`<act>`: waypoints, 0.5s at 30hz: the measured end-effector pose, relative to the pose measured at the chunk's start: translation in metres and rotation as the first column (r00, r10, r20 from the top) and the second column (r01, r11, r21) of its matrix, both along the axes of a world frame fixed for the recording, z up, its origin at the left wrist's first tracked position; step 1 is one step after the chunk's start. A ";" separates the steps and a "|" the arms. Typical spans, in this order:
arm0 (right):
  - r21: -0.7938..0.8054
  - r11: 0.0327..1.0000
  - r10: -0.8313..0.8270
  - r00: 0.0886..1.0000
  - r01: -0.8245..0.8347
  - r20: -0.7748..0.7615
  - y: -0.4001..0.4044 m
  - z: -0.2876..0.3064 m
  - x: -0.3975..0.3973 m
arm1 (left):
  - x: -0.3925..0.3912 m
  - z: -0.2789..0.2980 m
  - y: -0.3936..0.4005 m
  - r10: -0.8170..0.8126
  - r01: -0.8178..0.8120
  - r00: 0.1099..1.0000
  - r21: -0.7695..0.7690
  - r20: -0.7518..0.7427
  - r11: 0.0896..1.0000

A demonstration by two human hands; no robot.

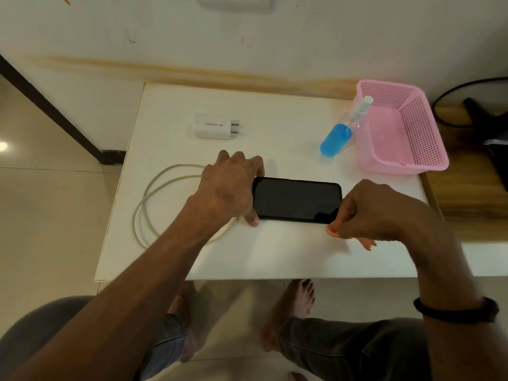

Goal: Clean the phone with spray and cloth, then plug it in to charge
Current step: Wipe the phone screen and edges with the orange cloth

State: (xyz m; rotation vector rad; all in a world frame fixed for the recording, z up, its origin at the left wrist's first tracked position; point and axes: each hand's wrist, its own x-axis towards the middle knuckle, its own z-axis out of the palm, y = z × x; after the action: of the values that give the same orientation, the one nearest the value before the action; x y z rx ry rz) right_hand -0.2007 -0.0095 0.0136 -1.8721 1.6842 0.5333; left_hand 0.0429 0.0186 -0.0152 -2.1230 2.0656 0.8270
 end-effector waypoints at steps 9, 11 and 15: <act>-0.428 0.845 -0.142 0.906 0.320 0.398 -0.007 -0.010 0.022 | -0.001 0.000 -0.001 -0.038 0.037 0.998 0.021 0.045 0.999; -0.464 0.856 -0.108 0.957 0.228 0.270 -0.012 -0.019 0.029 | -0.001 0.000 -0.001 -0.039 0.038 0.998 0.019 0.048 0.999; -0.429 0.899 -0.045 0.993 0.088 0.110 -0.018 -0.026 0.037 | 0.000 0.000 0.000 -0.028 0.027 0.999 0.012 0.034 1.000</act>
State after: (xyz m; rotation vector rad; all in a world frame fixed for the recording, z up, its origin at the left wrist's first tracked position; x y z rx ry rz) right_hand -0.1634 -0.0274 -0.0124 -2.0915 1.9081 0.0298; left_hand 0.0425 0.0185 -0.0152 -2.0831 2.0637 0.7921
